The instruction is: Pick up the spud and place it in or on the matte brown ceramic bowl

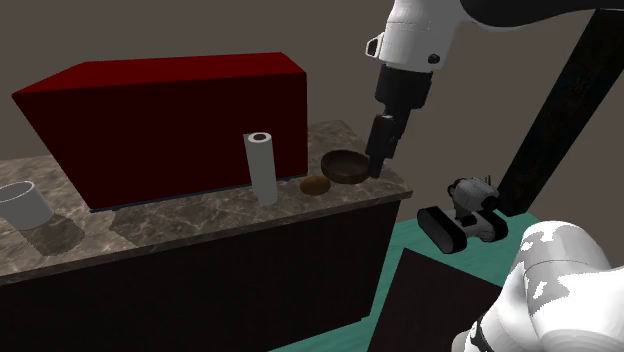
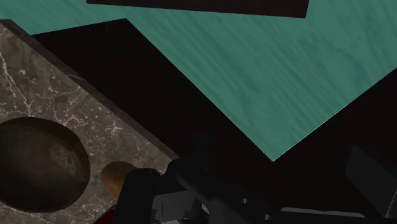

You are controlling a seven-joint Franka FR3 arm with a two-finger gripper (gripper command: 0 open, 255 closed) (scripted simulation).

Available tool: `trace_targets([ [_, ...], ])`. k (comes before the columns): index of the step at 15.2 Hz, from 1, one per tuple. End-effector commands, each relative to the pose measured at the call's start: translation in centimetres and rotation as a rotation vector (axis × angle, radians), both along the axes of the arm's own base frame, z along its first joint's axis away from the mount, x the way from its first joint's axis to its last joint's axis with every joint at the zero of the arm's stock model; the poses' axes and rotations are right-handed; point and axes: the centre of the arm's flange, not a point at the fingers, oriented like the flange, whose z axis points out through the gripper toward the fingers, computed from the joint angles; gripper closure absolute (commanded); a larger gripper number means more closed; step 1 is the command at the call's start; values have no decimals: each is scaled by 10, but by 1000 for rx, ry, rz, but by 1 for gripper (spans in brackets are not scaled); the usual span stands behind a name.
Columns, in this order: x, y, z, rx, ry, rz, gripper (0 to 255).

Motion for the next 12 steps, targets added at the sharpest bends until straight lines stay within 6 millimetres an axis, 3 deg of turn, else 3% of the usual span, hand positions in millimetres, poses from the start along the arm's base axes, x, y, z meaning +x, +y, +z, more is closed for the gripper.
trace_targets([
  [1, 0, 0, 0, 0, 0, 0, 0],
  [12, 108, -65, -80, -44, 59, 155, 0],
])
